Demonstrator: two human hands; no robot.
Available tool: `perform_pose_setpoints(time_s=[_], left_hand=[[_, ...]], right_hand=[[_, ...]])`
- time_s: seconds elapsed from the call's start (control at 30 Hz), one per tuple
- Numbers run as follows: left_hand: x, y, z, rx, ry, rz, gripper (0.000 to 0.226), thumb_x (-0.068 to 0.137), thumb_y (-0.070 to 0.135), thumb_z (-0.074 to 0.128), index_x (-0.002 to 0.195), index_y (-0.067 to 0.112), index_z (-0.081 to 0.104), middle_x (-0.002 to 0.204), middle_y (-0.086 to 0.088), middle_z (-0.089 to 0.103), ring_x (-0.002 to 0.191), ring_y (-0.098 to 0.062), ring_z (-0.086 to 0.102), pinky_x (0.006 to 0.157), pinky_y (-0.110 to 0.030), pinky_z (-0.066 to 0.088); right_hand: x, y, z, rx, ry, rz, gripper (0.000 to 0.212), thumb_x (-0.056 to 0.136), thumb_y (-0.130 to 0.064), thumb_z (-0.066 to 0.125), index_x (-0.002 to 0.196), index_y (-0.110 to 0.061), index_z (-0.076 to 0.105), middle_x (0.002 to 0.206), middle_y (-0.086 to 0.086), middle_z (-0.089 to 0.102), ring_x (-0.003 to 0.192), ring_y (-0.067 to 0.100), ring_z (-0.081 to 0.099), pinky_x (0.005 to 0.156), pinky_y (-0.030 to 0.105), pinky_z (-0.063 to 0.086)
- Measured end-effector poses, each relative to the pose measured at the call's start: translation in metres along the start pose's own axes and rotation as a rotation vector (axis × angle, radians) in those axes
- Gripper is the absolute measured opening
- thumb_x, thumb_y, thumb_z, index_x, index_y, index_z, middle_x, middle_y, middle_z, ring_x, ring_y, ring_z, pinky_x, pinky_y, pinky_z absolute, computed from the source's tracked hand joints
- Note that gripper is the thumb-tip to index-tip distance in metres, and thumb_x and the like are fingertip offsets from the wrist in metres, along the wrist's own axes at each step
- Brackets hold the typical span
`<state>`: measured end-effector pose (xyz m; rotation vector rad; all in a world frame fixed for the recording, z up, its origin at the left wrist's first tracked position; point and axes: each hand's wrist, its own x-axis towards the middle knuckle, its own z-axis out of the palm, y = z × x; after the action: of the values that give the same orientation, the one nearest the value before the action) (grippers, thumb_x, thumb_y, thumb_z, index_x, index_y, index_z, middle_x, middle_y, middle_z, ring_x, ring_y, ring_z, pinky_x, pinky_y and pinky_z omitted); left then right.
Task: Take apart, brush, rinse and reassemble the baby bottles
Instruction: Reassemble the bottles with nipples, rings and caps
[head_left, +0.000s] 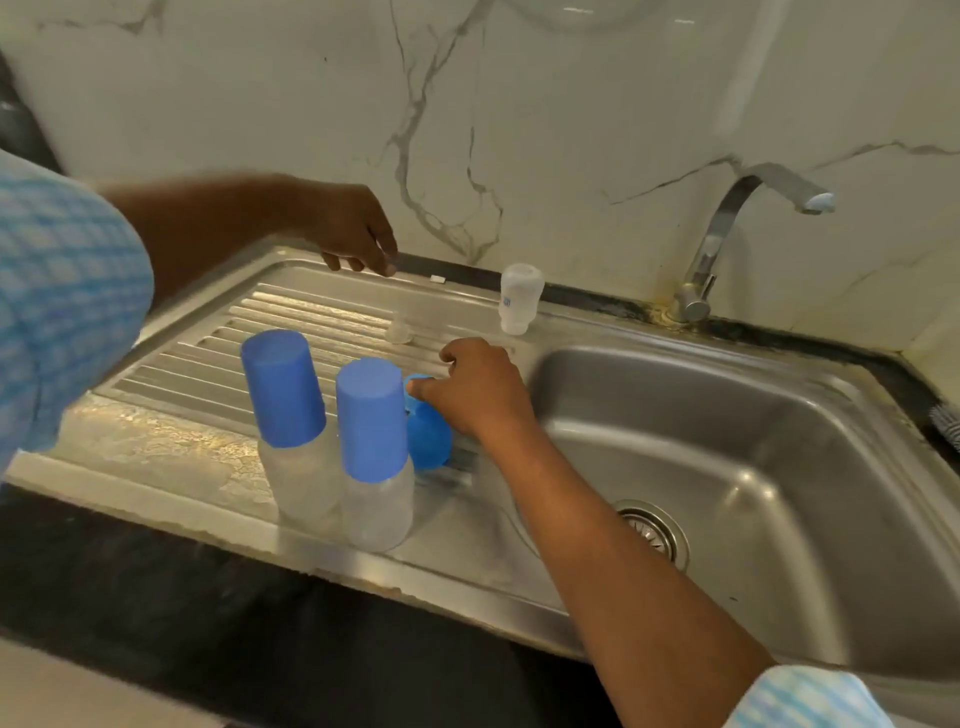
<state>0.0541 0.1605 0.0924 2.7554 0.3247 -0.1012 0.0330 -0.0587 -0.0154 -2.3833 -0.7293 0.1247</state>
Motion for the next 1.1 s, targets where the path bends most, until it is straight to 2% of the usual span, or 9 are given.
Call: perform_pose_setpoints(time_s=[0.13,0.3,0.4,0.47,0.57,0.63,0.77,0.97,1.1], left_hand=[[0.018,-0.023,0.019,-0.083,0.025,0.011,0.039,0.088,0.019,0.076,0.124,0.007,0.067,0.089,-0.006,0.069,0.078,-0.016,0.062,0.063,-0.028,0.053],[0.033,-0.037,0.053,-0.034,0.005,0.029,0.047,0.088,0.028,0.076,0.129,0.009,0.064,0.112,-0.01,0.071,0.067,-0.019,0.06,0.063,-0.027,0.051],[0.04,-0.046,0.07,-0.018,0.02,0.027,0.054,0.087,0.032,0.076,0.133,0.008,0.061,0.117,-0.009,0.07,0.067,-0.022,0.061,0.056,-0.017,0.044],[0.042,-0.051,0.08,-0.041,0.031,0.022,0.054,0.087,0.032,0.076,0.133,0.008,0.062,0.12,-0.01,0.069,0.072,-0.016,0.058,0.064,-0.018,0.043],[0.046,-0.06,0.091,-0.073,0.054,0.032,0.048,0.087,0.032,0.076,0.127,0.008,0.066,0.117,-0.011,0.071,0.096,-0.022,0.061,0.084,-0.027,0.042],[0.047,-0.063,0.095,-0.116,0.081,0.044,0.042,0.086,0.03,0.077,0.121,0.006,0.07,0.112,-0.012,0.072,0.097,-0.024,0.062,0.08,-0.027,0.044],[0.044,-0.063,0.099,-0.192,0.101,0.044,0.033,0.085,0.025,0.079,0.111,0.004,0.074,0.103,-0.011,0.072,0.077,-0.017,0.058,0.057,-0.02,0.042],[0.026,-0.062,0.077,-0.346,0.221,0.039,0.016,0.088,0.015,0.072,0.1,0.004,0.074,0.092,-0.018,0.072,0.074,-0.023,0.06,0.064,-0.029,0.052],[0.001,-0.048,0.041,-0.482,0.335,0.09,0.015,0.092,0.007,0.066,0.106,0.002,0.069,0.094,-0.021,0.067,0.081,-0.022,0.06,0.059,-0.023,0.053]], right_hand=[[0.009,-0.002,0.005,-0.057,-0.019,0.047,0.054,0.081,-0.043,0.072,0.123,-0.012,0.06,0.126,0.007,0.062,0.114,0.027,0.059,0.09,0.036,0.049],[0.022,-0.002,0.012,-0.112,-0.051,0.082,0.06,0.077,-0.049,0.075,0.123,-0.014,0.059,0.122,0.006,0.063,0.108,0.025,0.061,0.089,0.038,0.053],[0.03,-0.004,0.016,-0.122,-0.068,0.099,0.053,0.077,-0.047,0.076,0.116,-0.014,0.061,0.114,0.005,0.065,0.1,0.024,0.062,0.085,0.038,0.054],[0.034,-0.004,0.019,-0.129,-0.08,0.103,0.046,0.075,-0.045,0.077,0.106,-0.014,0.063,0.103,0.005,0.066,0.093,0.024,0.063,0.08,0.038,0.055],[0.041,-0.006,0.025,-0.142,-0.107,0.107,0.041,0.074,-0.043,0.079,0.098,-0.013,0.064,0.093,0.006,0.066,0.086,0.023,0.064,0.079,0.04,0.057],[0.043,-0.006,0.026,-0.15,-0.132,0.114,0.039,0.074,-0.04,0.08,0.097,-0.013,0.064,0.091,0.006,0.066,0.084,0.023,0.064,0.078,0.039,0.058],[0.046,-0.006,0.026,-0.148,-0.158,0.12,0.037,0.077,-0.032,0.081,0.101,-0.011,0.063,0.094,0.008,0.066,0.083,0.022,0.064,0.074,0.034,0.055],[0.044,-0.007,0.008,-0.063,-0.126,0.096,0.034,0.079,-0.026,0.077,0.107,-0.011,0.066,0.097,0.006,0.068,0.083,0.019,0.064,0.069,0.03,0.051],[0.031,0.004,-0.021,0.054,-0.043,0.053,0.035,0.082,-0.022,0.074,0.114,-0.016,0.061,0.092,-0.002,0.057,0.076,0.01,0.053,0.062,0.022,0.039]])
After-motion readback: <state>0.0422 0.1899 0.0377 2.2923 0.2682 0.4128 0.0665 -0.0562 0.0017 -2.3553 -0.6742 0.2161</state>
